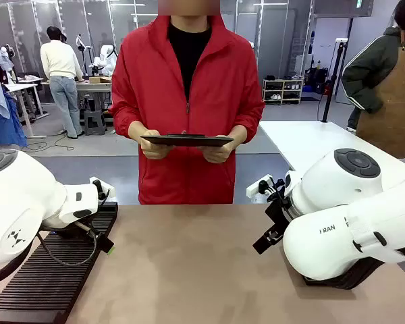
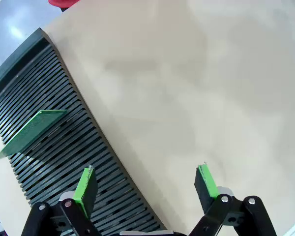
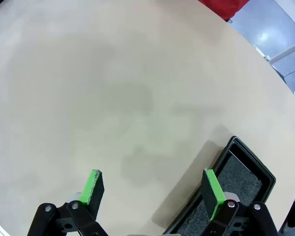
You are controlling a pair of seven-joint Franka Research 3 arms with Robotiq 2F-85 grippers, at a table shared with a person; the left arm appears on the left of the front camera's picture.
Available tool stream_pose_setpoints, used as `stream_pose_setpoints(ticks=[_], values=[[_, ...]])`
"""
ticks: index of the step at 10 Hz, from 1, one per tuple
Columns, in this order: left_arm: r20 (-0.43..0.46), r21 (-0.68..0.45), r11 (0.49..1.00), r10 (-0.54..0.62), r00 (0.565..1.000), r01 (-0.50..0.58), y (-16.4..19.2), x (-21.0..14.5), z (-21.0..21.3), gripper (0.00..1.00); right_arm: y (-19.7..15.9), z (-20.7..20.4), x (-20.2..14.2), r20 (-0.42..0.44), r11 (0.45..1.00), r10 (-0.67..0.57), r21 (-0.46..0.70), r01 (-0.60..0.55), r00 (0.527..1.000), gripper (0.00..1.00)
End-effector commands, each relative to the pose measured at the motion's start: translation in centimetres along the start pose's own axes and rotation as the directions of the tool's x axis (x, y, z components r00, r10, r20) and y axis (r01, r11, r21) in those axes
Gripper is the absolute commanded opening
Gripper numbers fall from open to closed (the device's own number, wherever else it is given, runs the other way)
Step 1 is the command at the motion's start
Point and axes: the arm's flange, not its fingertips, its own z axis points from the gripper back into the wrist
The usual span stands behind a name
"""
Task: Inspect the PCB.
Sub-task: Pick up the Blank PCB and present it to the human.
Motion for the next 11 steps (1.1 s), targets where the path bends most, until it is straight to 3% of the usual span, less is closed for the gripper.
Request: stream_pose_setpoints(ticks=[1,10,11], values=[[0.000,0.000,1.000,-0.001,1.000,0.001,0.0,0.0,0.0,1.00,0.0,0.0,0.0,0.000,1.000,0.000,0.000,0.000,1.000,1.00],[0.000,0.000,1.000,-0.001,1.000,0.001,0.0,0.0,0.0,1.00,0.0,0.0,0.0,0.000,1.000,0.002,0.000,-0.002,1.000,1.00],[-0.028,-0.009,1.000,-0.003,1.000,0.003,0.3,0.7,1.6,1.00,-0.3,1.7,0.8,0.007,0.999,-0.030,0.033,0.030,1.000,1.00]])
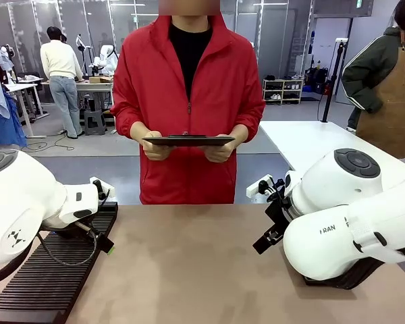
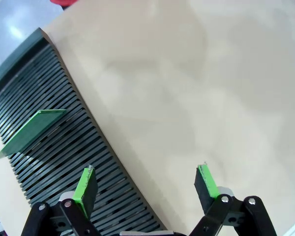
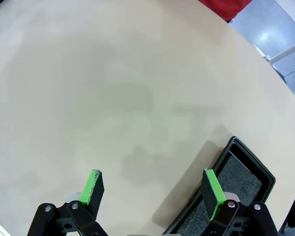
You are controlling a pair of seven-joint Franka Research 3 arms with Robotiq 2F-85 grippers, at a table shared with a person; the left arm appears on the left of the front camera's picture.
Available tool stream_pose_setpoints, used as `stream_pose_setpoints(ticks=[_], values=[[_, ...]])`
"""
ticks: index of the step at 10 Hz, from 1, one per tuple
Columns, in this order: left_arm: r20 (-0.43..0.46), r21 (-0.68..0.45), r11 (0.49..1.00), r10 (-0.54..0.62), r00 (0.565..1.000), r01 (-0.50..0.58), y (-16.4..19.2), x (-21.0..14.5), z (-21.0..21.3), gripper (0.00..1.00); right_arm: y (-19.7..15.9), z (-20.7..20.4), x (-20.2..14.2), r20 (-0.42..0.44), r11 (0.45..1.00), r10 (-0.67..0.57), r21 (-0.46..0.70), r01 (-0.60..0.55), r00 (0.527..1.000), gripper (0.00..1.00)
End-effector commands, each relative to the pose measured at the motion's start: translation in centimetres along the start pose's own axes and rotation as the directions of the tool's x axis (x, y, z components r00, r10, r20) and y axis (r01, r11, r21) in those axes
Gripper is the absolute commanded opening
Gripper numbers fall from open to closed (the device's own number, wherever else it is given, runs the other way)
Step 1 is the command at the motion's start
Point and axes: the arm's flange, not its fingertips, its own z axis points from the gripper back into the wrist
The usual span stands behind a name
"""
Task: Inspect the PCB.
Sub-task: Pick up the Blank PCB and present it to the human.
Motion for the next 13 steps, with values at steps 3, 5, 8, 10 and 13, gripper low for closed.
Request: stream_pose_setpoints(ticks=[3,5,8,10,13], values=[[-0.043,-0.096,0.994,0.039,0.998,-0.043,1.4,2.3,5.6,1.00,-1.8,5.2,1.6,0.011,0.991,-0.088,0.103,0.087,0.996,1.00],[-0.015,-0.308,0.949,0.063,0.998,-0.064,3.2,2.3,8.8,1.00,-3.3,8.1,1.3,-0.009,0.960,-0.160,0.231,0.158,0.987,1.00],[0.032,-0.507,0.854,0.155,0.987,-0.117,6.5,0.5,13.2,1.00,-7.1,11.5,-1.1,-0.004,0.827,-0.297,0.499,0.259,0.955,1.00],[0.066,-0.664,0.735,0.240,0.968,-0.137,9.7,-2.7,15.7,1.00,-10.6,13.5,-4.8,-0.038,0.642,-0.466,0.673,0.368,0.884,1.00],[0.096,-0.787,0.593,0.394,0.914,-0.173,15.1,-10.2,17.4,1.00,-15.1,15.2,-12.7,-0.066,0.396,-0.647,0.822,0.409,0.759,1.00]])
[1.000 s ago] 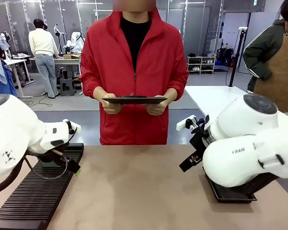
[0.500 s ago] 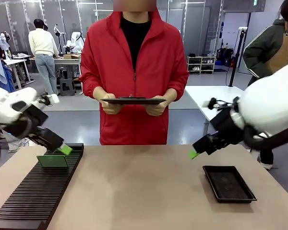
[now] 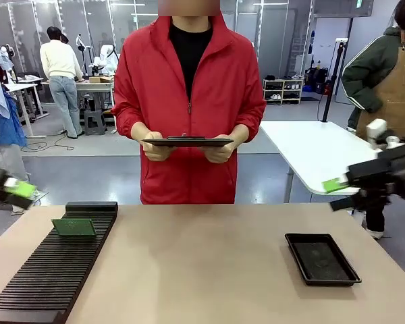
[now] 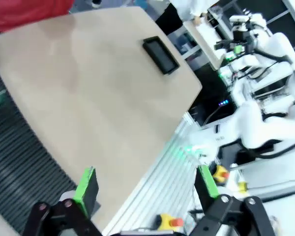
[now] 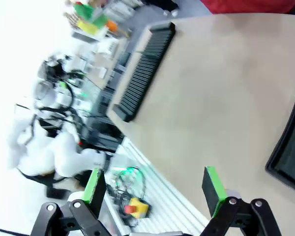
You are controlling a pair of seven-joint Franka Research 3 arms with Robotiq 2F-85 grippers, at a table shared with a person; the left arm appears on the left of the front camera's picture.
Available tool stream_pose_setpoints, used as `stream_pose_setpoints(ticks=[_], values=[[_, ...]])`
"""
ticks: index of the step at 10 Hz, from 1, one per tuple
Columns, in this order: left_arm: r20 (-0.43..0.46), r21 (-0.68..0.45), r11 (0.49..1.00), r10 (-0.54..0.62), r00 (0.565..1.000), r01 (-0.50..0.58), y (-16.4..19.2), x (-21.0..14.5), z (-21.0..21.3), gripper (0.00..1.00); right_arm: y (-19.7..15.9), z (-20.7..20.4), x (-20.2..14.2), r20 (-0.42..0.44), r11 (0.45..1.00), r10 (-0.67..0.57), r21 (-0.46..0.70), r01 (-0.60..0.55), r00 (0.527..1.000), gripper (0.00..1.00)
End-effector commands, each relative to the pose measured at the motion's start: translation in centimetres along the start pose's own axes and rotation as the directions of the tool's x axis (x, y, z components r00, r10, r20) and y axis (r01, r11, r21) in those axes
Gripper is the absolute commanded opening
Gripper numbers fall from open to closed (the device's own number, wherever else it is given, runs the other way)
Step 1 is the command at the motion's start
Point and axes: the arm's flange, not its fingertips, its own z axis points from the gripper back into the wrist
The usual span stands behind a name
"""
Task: Inspect the PCB.
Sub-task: Pick up the Blank PCB and present it to the human.
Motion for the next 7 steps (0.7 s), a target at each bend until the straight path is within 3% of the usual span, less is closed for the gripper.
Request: stream_pose_setpoints(ticks=[1,4,7], values=[[0.070,-0.095,0.994,0.052,0.996,-0.045,2.5,-3.4,3.5,1.00,-3.3,3.5,-3.7,0.070,0.992,-0.098,0.082,0.092,0.993,1.00],[0.193,-0.181,0.973,0.176,0.965,-0.141,5.8,-8.8,8.3,1.00,-7.2,9.6,-8.6,0.065,0.974,-0.192,0.135,0.182,0.979,1.00],[0.258,-0.183,0.966,0.224,0.940,-0.180,6.9,-11.6,10.9,1.00,-9.6,12.6,-11.5,0.130,0.963,-0.232,0.167,0.209,0.964,1.00]])
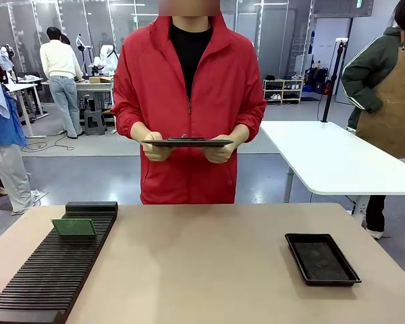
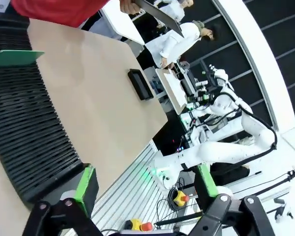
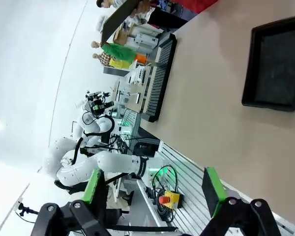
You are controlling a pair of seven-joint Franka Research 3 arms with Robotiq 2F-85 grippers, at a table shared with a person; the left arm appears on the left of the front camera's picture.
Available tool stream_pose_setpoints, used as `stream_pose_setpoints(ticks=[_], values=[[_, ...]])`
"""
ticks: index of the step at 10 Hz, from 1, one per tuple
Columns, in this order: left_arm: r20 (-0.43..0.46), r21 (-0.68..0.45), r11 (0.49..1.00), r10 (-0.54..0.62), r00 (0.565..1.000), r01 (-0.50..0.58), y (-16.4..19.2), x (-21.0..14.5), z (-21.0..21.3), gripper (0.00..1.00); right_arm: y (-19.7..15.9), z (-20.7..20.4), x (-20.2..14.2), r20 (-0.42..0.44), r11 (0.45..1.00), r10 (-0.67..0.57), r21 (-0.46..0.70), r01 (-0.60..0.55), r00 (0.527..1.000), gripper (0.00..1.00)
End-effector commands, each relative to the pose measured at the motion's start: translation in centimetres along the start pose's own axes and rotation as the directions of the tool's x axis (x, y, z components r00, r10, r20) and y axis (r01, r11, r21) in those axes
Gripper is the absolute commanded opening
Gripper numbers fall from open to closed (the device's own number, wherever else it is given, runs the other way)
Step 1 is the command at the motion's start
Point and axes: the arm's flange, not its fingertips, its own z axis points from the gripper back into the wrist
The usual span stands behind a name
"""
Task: Inspect the PCB.
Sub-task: Pick up the Blank PCB and present it to the human.
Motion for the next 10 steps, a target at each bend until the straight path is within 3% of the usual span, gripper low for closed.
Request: stream_pose_setpoints(ticks=[1,5,6,10], values=[[0.012,0.002,1.000,-0.005,1.000,0.005,-0.3,0.3,0.5,1.00,-0.8,0.0,-0.3,-0.002,1.000,0.017,-0.008,-0.017,1.000,1.00],[0.014,0.035,0.999,0.013,1.000,-0.013,-0.1,-0.3,0.9,1.00,-0.7,-1.3,-0.1,0.009,0.997,0.062,-0.055,-0.061,0.998,1.00],[0.014,0.035,0.999,0.013,1.000,-0.013,-0.1,-0.3,0.9,1.00,-1.3,0.2,-0.3,0.001,1.000,-0.013,-0.018,0.013,1.000,1.00],[0.017,0.052,0.998,0.021,1.000,-0.022,-0.1,-0.2,0.9,1.00,-1.3,0.2,-0.3,0.001,1.000,-0.013,-0.018,0.013,1.000,1.00]])
